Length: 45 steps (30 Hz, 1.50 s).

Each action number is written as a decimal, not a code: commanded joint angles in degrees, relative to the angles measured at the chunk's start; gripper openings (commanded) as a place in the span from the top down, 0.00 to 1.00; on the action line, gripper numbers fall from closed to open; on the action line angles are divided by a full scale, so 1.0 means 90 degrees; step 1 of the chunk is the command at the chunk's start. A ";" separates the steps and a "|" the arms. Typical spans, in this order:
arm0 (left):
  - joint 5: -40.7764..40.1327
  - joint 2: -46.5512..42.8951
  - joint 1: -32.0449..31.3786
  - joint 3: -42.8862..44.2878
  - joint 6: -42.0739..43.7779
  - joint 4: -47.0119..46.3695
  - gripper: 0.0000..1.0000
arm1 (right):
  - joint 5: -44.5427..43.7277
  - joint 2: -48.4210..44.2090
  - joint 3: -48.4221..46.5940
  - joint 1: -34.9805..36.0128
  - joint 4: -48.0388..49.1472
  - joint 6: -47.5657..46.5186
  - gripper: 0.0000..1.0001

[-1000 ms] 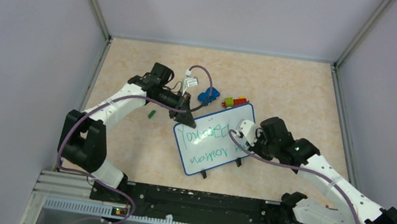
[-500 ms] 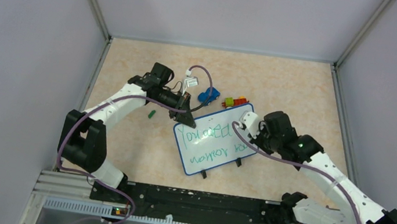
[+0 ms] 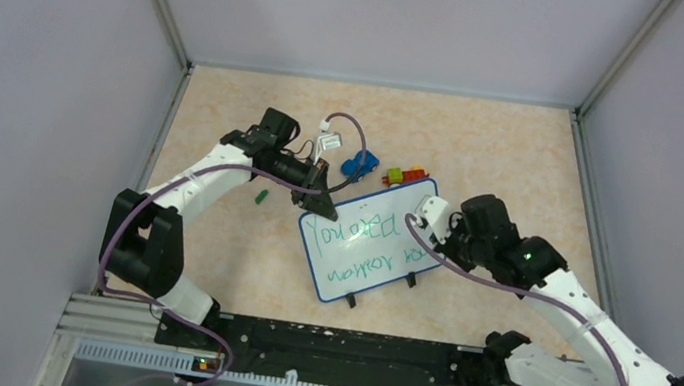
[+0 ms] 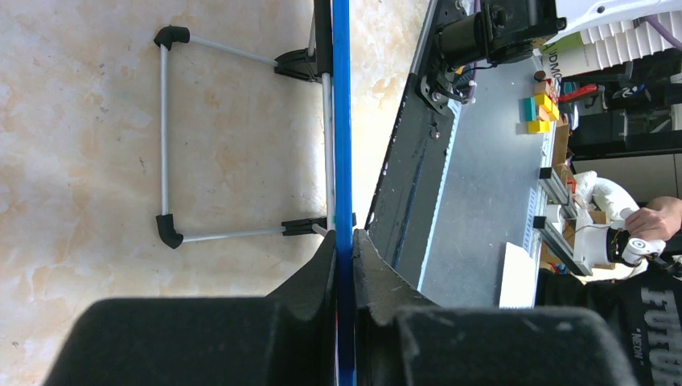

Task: Write a sentence on the whiteboard
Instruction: Write a sentence on the whiteboard, then put down the whiteboard on the whiteboard stand.

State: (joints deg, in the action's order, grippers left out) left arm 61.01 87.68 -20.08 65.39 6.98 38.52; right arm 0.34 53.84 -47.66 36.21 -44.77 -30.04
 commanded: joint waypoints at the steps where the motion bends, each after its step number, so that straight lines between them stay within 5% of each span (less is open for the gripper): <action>1: -0.0150 0.0121 -0.0061 -0.0054 0.0121 -0.0153 1.00 | -0.0015 -0.0255 0.0188 -0.0057 -0.0188 -0.0132 1.00; 14: -0.0197 0.0068 -0.0059 -0.0095 0.0127 -0.0149 1.00 | -0.0751 0.0108 0.0471 -0.0058 0.0530 0.0001 1.00; 36: -0.0216 0.0067 -0.0060 -0.0047 0.0099 -0.0157 1.00 | -0.0097 0.0062 -0.0123 -0.0087 0.0117 -0.0003 1.00; 45: -0.0447 -0.0277 0.0002 0.0248 0.0007 -0.0291 0.62 | 0.1514 -0.0025 -0.1078 -0.0087 -0.0634 -0.0118 1.00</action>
State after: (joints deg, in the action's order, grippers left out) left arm 59.02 87.64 -20.29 65.39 6.76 38.00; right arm 5.91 54.68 -52.60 36.07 -47.99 -30.48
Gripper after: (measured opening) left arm 0.339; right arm 0.094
